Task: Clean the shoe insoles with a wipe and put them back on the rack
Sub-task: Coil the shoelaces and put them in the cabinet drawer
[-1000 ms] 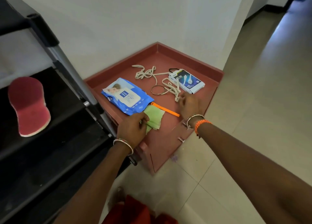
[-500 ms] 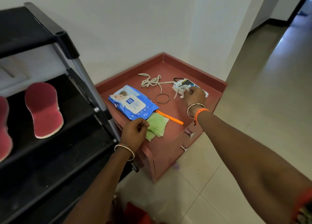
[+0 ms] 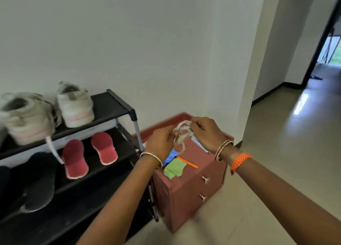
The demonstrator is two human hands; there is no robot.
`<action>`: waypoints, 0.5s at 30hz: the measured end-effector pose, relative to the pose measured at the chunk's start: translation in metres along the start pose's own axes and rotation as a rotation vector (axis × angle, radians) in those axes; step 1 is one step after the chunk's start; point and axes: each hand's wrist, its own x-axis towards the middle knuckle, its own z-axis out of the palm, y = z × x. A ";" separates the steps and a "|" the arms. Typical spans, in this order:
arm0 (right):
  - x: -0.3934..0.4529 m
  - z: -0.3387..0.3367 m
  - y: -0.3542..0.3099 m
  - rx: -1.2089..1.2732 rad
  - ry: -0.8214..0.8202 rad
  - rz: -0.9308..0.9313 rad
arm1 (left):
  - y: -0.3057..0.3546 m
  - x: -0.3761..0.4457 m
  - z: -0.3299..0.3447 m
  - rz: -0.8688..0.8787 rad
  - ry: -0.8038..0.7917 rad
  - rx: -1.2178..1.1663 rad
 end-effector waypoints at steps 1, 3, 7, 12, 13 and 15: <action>-0.010 -0.003 -0.014 0.008 0.010 0.019 | 0.006 -0.008 -0.016 -0.007 -0.045 0.172; -0.027 -0.005 -0.034 0.032 0.057 0.083 | 0.014 -0.020 -0.045 -0.045 -0.137 0.279; -0.044 -0.012 -0.077 0.173 0.197 0.223 | 0.020 -0.046 -0.109 -0.088 -0.200 0.073; -0.037 -0.024 -0.115 0.590 0.165 0.401 | 0.026 -0.070 -0.153 -0.221 -0.026 -0.424; -0.036 -0.027 -0.118 0.388 0.145 0.391 | 0.030 -0.072 -0.160 -0.254 0.020 -0.533; -0.039 -0.029 -0.129 -0.029 0.047 0.314 | 0.041 -0.075 -0.174 -0.248 -0.008 -0.581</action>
